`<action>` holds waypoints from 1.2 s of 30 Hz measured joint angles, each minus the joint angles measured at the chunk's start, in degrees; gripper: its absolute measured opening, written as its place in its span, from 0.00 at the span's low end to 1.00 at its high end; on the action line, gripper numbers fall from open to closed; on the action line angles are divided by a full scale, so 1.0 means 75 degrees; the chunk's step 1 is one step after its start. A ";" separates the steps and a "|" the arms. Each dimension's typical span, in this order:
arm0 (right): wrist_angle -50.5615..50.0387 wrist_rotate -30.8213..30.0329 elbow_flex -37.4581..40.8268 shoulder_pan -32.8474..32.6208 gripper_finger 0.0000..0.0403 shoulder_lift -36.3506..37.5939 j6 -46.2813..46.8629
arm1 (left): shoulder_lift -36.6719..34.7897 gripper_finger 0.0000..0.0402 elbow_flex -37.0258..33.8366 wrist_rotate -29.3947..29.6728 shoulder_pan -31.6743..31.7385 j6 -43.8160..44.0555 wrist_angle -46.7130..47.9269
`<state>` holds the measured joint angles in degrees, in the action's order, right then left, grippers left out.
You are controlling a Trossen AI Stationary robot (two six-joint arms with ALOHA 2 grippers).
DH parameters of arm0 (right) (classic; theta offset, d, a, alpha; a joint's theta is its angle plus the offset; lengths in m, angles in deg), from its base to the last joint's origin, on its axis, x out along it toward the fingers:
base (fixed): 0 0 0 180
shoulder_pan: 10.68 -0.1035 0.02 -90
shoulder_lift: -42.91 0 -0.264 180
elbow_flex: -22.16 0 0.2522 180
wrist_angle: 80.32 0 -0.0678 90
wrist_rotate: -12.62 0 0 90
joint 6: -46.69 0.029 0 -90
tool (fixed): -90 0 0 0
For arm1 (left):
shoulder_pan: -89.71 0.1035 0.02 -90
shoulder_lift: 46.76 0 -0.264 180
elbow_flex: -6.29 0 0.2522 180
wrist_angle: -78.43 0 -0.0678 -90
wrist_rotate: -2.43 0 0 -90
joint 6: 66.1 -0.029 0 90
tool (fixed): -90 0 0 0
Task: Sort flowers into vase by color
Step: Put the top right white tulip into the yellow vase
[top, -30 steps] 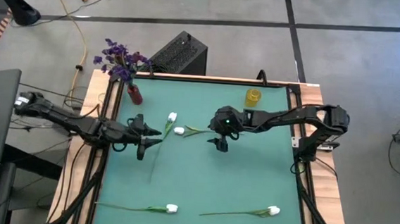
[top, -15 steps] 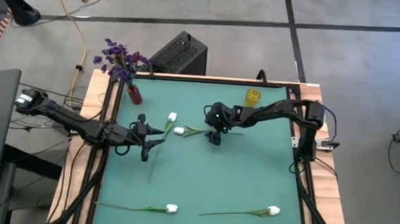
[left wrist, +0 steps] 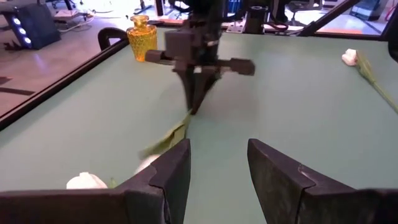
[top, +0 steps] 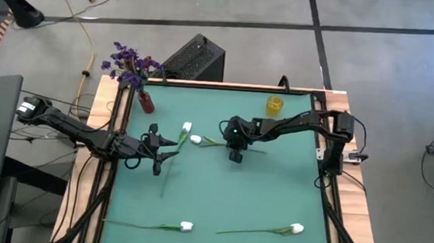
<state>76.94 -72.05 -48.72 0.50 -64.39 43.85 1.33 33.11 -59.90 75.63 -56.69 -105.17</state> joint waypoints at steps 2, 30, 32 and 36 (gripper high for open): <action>-0.0073 0.0115 0.0037 -0.0042 0.05 0.0216 0.0023 | 0.0002 0.37 0.0000 0.0017 0.0000 0.0000 0.0017; 0.6250 0.0111 0.3581 0.4371 0.05 0.6118 -0.0006 | 0.0002 0.37 0.0000 0.0319 0.0006 0.0102 -0.0065; 0.6340 0.0110 0.3587 0.4565 0.05 0.5839 -0.0012 | 0.0003 0.37 0.0000 0.0319 0.0006 0.0105 -0.0062; 0.7029 0.0116 0.3596 0.4849 0.05 0.5229 0.0211 | 0.0003 0.37 0.0000 0.0357 0.0006 0.0120 -0.0064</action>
<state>129.65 -71.18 -21.75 36.87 -25.17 45.43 1.36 33.11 -57.23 75.67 -55.79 -105.65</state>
